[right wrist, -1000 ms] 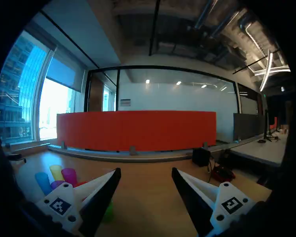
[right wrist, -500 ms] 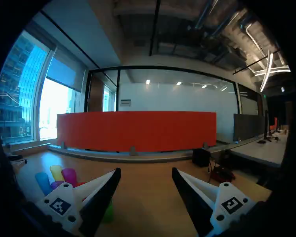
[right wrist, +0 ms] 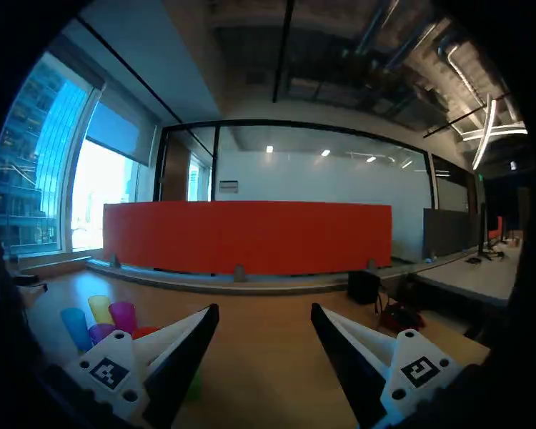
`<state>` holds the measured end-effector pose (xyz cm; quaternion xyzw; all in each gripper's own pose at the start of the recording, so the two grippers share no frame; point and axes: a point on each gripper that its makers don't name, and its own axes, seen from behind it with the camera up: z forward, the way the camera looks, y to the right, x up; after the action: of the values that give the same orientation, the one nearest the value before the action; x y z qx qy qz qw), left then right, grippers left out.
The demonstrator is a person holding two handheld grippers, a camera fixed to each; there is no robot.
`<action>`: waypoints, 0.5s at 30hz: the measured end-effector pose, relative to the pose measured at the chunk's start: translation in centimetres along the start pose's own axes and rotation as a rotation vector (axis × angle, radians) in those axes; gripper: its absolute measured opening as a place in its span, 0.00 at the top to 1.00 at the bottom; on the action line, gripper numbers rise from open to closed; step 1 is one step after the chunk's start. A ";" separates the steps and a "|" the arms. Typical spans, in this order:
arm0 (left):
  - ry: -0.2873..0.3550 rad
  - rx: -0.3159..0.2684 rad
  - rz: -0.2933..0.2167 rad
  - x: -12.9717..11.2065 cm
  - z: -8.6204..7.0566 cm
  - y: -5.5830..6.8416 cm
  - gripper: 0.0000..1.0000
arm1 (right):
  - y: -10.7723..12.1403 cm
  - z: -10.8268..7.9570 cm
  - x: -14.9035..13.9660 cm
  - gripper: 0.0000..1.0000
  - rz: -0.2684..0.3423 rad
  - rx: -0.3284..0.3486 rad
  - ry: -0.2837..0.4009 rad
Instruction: Pour water
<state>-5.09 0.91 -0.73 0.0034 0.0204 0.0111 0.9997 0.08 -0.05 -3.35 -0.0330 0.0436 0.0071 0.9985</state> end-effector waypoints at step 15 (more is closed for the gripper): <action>0.000 0.000 0.000 0.0 0.0 0.0 0.04 | 0.0 1.0 -2.7 0.01 -0.005 0.017 0.008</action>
<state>-5.10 0.95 -0.78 0.0035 0.0204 0.0112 0.9997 -2.51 -0.06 -2.11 -0.0247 0.0477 0.0043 0.9985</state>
